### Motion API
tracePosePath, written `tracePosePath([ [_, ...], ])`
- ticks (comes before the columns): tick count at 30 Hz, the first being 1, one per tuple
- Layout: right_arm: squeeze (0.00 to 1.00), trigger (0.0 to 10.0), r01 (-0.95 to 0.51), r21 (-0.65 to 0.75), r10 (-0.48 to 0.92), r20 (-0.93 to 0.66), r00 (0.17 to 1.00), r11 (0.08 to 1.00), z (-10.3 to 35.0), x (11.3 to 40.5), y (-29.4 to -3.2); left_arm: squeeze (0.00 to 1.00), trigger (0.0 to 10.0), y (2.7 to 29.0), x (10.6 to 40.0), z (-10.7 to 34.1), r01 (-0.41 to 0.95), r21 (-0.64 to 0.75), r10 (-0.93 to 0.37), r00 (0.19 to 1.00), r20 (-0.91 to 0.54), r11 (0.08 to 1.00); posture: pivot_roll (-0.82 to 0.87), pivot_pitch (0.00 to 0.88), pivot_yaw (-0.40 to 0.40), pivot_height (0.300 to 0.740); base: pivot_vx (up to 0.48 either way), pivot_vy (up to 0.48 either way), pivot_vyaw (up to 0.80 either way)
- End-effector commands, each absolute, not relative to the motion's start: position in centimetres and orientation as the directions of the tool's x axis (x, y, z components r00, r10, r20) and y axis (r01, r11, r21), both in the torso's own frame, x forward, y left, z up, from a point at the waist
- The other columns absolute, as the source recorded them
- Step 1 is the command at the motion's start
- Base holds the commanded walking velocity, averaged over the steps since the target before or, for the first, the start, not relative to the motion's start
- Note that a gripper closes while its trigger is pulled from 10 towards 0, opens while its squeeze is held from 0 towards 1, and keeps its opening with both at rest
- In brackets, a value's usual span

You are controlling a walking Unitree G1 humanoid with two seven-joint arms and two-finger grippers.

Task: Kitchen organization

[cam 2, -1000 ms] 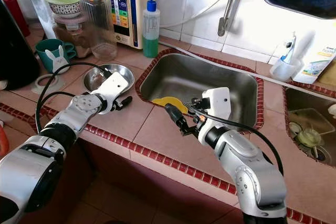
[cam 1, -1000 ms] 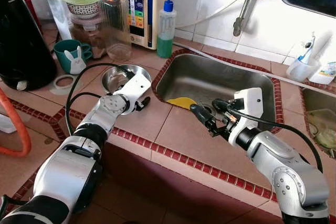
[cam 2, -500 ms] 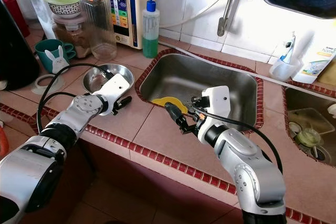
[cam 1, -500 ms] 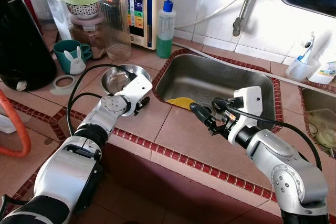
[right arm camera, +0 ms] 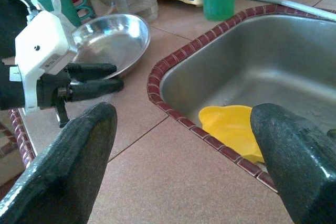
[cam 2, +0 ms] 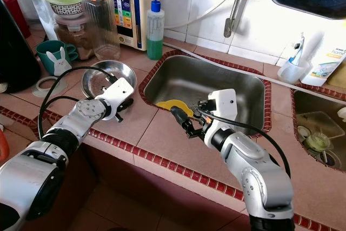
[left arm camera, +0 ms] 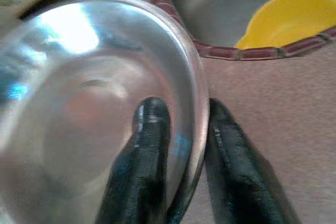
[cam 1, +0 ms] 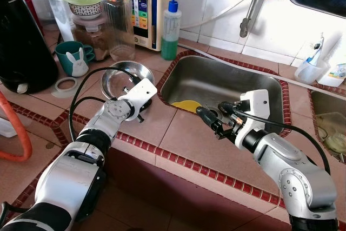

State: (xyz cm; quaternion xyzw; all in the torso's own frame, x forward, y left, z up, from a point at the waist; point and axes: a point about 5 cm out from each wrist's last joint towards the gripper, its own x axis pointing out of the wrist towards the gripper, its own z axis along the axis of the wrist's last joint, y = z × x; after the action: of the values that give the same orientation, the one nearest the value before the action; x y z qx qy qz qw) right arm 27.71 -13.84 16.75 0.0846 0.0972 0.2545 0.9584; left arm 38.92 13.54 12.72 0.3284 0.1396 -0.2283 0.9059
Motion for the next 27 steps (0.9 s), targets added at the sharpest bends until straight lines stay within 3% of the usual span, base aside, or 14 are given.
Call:
tracePosePath([
  [1, 0.0, 10.0, -0.455, 0.196, 0.483, -0.132, 0.866, 0.869, 17.1, 27.9, -14.3, 0.0, 0.0, 14.0, 38.7, 12.2, 0.496, 0.552, -0.302, 0.861, -0.409, 0.67, 0.18, 0.0, -0.036, 0.74, 0.0, 0.0, 0.0],
  [17, 0.0, 10.0, -0.448, 0.196, 0.476, -0.132, 0.869, 0.872, 17.1, 28.3, -14.4, 0.0, 0.0, 13.9, 38.8, 12.6, 0.417, 0.621, -0.279, 0.908, -0.312, 0.664, 0.19, 0.0, -0.043, 0.74, 0.0, 0.0, 0.0],
  [24, 0.0, 10.0, -0.437, 0.201, 0.465, -0.122, 0.877, 0.877, 17.2, 28.7, -14.5, 0.0, 0.0, 13.9, 39.2, 14.2, 0.292, 0.718, -0.254, 0.953, -0.164, 0.632, 0.19, 0.0, -0.043, 0.74, 0.0, 0.0, 0.0],
  [27, 0.0, 10.0, -0.419, 0.214, 0.448, -0.112, 0.887, 0.883, 17.4, 29.1, -14.7, 0.0, 0.0, 13.1, 39.1, 15.4, 0.188, 0.803, -0.287, 0.958, -0.021, 0.566, 0.19, 0.0, -0.047, 0.74, 0.0, 0.0, 0.0],
])
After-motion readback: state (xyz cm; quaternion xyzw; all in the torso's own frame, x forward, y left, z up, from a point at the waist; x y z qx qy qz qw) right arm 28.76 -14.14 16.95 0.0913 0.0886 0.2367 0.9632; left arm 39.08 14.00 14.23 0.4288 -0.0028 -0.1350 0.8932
